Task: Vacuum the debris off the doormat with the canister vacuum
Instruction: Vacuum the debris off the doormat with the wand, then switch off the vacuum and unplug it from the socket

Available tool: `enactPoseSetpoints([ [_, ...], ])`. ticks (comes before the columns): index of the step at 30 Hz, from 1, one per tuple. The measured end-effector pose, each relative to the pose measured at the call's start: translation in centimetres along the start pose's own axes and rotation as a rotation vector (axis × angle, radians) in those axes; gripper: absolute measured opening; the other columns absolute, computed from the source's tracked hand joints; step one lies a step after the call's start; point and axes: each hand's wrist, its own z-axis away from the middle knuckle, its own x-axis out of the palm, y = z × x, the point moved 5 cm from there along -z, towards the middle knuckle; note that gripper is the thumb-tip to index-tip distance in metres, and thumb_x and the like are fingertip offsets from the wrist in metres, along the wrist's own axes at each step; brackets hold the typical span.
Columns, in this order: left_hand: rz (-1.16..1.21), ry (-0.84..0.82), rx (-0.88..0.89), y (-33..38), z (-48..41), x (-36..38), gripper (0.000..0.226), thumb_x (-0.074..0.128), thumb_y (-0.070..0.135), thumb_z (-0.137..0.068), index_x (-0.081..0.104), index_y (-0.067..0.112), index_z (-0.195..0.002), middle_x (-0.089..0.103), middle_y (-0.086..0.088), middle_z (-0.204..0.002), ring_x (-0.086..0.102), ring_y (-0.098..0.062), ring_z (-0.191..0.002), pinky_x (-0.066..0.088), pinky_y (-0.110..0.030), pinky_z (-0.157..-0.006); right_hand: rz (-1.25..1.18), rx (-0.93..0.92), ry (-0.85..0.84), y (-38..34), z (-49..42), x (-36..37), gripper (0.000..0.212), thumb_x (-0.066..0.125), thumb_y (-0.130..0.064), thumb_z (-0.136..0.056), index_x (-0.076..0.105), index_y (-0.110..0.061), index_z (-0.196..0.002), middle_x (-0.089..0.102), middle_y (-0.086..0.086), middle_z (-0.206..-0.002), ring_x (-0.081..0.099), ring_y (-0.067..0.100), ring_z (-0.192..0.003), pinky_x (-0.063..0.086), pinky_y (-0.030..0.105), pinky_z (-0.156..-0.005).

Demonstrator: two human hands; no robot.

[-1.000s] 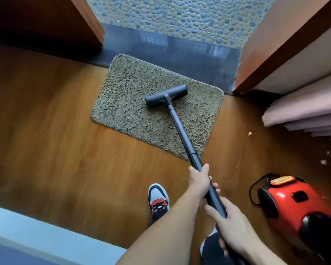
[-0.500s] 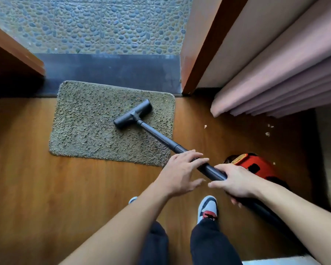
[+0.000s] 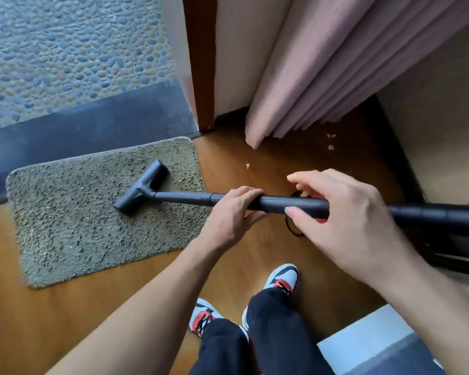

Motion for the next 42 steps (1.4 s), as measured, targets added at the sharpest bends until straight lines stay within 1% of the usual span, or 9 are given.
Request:
enactPoseSetpoints([
  [5,-0.003,0.023,0.033,3.6,-4.5,0.9,0.042,0.07,0.031,-0.09,0.064,0.004,-0.121,0.065,-0.006,-0.106,0.061,-0.023,-0.093,0.046,-0.029,-0.084,-0.339,0.126,0.122,5.3,5.8,-0.4,0.035,0.074,-0.038,-0.082,0.076,-0.027,-0.115,0.07,-0.017,-0.106,0.068,0.006,-0.103,0.053,0.023,-0.091],
  [12,-0.044,-0.047,0.152,9.7,-10.8,5.5,0.04,0.068,0.023,-0.09,0.06,-0.001,-0.12,0.058,-0.011,-0.098,0.055,-0.023,-0.082,0.047,-0.033,-0.073,-0.459,0.352,0.238,18.0,6.4,0.6,0.039,0.076,-0.038,-0.084,0.071,-0.026,-0.122,0.071,-0.014,-0.115,0.067,0.005,-0.11,0.055,0.024,-0.096],
  [17,-0.042,-0.058,0.25,14.4,-15.5,8.2,0.04,0.07,0.023,-0.092,0.058,-0.004,-0.12,0.052,-0.003,-0.096,0.047,-0.011,-0.08,0.035,-0.015,-0.073,-0.431,0.446,0.275,26.7,5.9,1.6,0.058,0.067,-0.055,-0.083,0.066,-0.022,-0.13,0.068,-0.005,-0.126,0.064,0.011,-0.117,0.054,0.036,-0.102],
  [21,-0.043,-0.055,0.333,17.6,-19.3,9.8,0.043,0.066,0.031,-0.093,0.057,-0.004,-0.117,0.056,-0.01,-0.102,0.053,-0.019,-0.089,0.039,-0.02,-0.079,-0.383,0.532,0.23,32.6,5.4,4.4,0.067,0.058,-0.064,-0.084,0.065,-0.017,-0.132,0.067,0.0,-0.129,0.063,0.016,-0.12,0.051,0.043,-0.103],
  [25,-0.047,-0.082,0.424,19.0,-21.4,11.6,0.041,0.067,0.025,-0.095,0.055,-0.007,-0.117,0.058,-0.014,-0.105,0.052,-0.017,-0.096,0.034,-0.008,-0.085,-0.326,0.578,0.161,35.3,4.9,8.2,0.072,0.051,-0.068,-0.083,0.064,-0.016,-0.131,0.067,0.004,-0.127,0.063,0.022,-0.118,0.049,0.038,-0.103],
  [28,-0.034,-0.155,0.449,19.2,-22.3,12.5,0.045,0.064,0.029,-0.096,0.052,-0.005,-0.123,0.061,-0.01,-0.101,0.055,-0.018,-0.09,0.035,-0.012,-0.079,-0.331,0.604,0.17,35.6,4.6,10.4,0.071,0.052,-0.067,-0.084,0.064,-0.015,-0.131,0.066,0.003,-0.126,0.064,0.022,-0.115,0.052,0.04,-0.099],
  [31,-0.045,-0.191,0.486,18.8,-23.1,12.7,0.045,0.062,0.032,-0.098,0.05,-0.002,-0.124,0.052,0.003,-0.094,0.047,-0.009,-0.079,0.033,-0.014,-0.071,-0.27,0.538,0.106,35.5,3.4,12.0,0.068,0.057,-0.06,-0.086,0.062,-0.011,-0.133,0.064,0.005,-0.129,0.062,0.023,-0.118,0.051,0.039,-0.103],
  [35,-0.05,-0.212,0.559,17.4,-24.1,12.6,0.045,0.062,0.032,-0.099,0.05,-0.003,-0.124,0.052,0.004,-0.095,0.049,-0.007,-0.076,0.035,-0.005,-0.066,-0.051,0.397,-0.035,36.7,0.6,13.7,0.059,0.068,-0.044,-0.092,0.059,-0.009,-0.139,0.06,0.009,-0.142,0.052,0.027,-0.136,0.039,0.038,-0.112],
  [42,0.004,-0.231,0.601,14.2,-24.3,13.3,0.046,0.064,0.032,-0.097,0.052,-0.004,-0.124,0.056,0.004,-0.104,0.051,-0.001,-0.089,0.038,-0.005,-0.076,0.145,0.375,-0.201,39.1,-3.0,17.3,0.064,0.058,-0.055,-0.095,0.05,-0.019,-0.147,0.048,-0.001,-0.153,0.04,0.022,-0.144,0.031,0.042,-0.116],
])
